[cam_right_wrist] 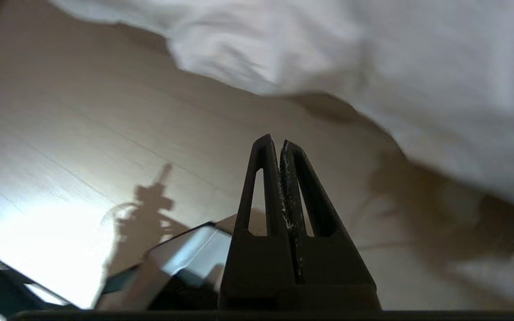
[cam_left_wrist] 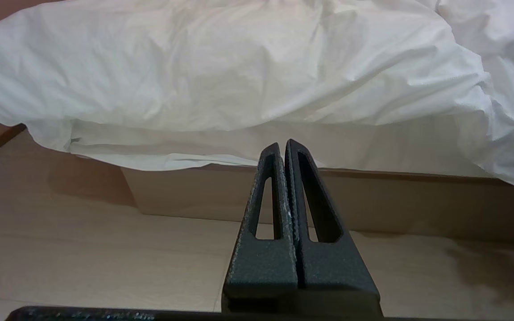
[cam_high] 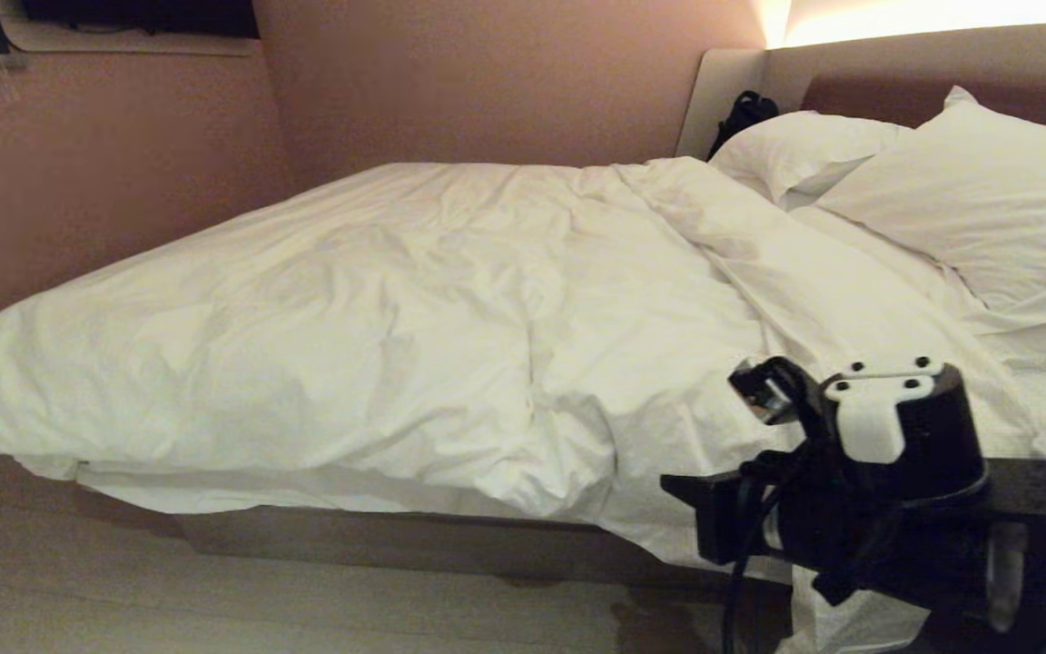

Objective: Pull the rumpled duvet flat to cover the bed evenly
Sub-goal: Flatten the corners of the folded blanket

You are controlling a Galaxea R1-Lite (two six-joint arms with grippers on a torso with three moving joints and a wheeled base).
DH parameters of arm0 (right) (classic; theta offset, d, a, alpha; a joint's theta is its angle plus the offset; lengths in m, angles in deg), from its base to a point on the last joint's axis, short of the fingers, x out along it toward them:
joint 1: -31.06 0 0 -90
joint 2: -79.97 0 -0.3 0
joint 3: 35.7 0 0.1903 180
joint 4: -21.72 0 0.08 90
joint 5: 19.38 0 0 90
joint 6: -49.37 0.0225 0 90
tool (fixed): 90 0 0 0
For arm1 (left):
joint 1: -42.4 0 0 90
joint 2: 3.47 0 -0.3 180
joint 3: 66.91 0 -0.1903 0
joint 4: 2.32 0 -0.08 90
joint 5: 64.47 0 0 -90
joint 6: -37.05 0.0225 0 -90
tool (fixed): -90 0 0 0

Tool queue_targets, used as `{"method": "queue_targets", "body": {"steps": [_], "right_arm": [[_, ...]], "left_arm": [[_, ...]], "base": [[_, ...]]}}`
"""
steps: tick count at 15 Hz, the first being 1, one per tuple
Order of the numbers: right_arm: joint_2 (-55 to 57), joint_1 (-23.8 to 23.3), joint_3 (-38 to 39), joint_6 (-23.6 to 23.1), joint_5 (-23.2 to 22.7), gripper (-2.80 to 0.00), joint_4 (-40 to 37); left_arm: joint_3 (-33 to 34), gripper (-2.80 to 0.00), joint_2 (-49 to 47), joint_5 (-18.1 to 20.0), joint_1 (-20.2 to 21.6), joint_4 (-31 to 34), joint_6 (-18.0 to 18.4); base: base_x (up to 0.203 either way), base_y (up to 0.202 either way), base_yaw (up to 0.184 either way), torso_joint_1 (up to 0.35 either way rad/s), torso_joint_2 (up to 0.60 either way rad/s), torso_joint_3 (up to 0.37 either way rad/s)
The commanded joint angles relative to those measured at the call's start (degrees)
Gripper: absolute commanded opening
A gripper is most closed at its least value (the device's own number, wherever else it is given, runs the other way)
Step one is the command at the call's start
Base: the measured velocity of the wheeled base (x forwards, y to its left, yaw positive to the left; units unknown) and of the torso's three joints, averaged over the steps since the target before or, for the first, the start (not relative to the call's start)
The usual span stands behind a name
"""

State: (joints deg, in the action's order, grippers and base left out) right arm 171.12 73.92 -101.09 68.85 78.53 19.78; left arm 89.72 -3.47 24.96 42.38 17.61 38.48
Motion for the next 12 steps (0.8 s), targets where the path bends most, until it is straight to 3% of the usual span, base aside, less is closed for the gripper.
{"method": "queue_targets", "body": {"steps": [1, 6, 9, 12], "right_arm": [[5.31, 3.33, -3.55, -6.12, 12.78, -2.8, -0.63], [13.64, 10.28, -9.94, -22.66, 25.61, -2.8, -2.49], [17.4, 12.06, -10.33, -29.54, 30.2, -2.8, -2.29], [17.95, 13.9, -10.36, -33.19, 30.41, -2.8, -2.26]], "left_arm": [[0.0, -2.8, 0.0, 0.05, 0.02, -0.08, -0.02], [0.0, -2.8, 0.0, 0.05, 0.02, -0.08, -0.02], [0.0, -2.8, 0.0, -0.04, 0.02, -0.08, -0.02], [0.0, -2.8, 0.0, -0.04, 0.02, -0.05, -0.02]], "base": [[0.0, 0.0, 0.0, 0.0, 0.0, 0.0], [0.0, 0.0, 0.0, 0.0, 0.0, 0.0], [0.0, 0.0, 0.0, 0.0, 0.0, 0.0], [0.0, 0.0, 0.0, 0.0, 0.0, 0.0]]}}
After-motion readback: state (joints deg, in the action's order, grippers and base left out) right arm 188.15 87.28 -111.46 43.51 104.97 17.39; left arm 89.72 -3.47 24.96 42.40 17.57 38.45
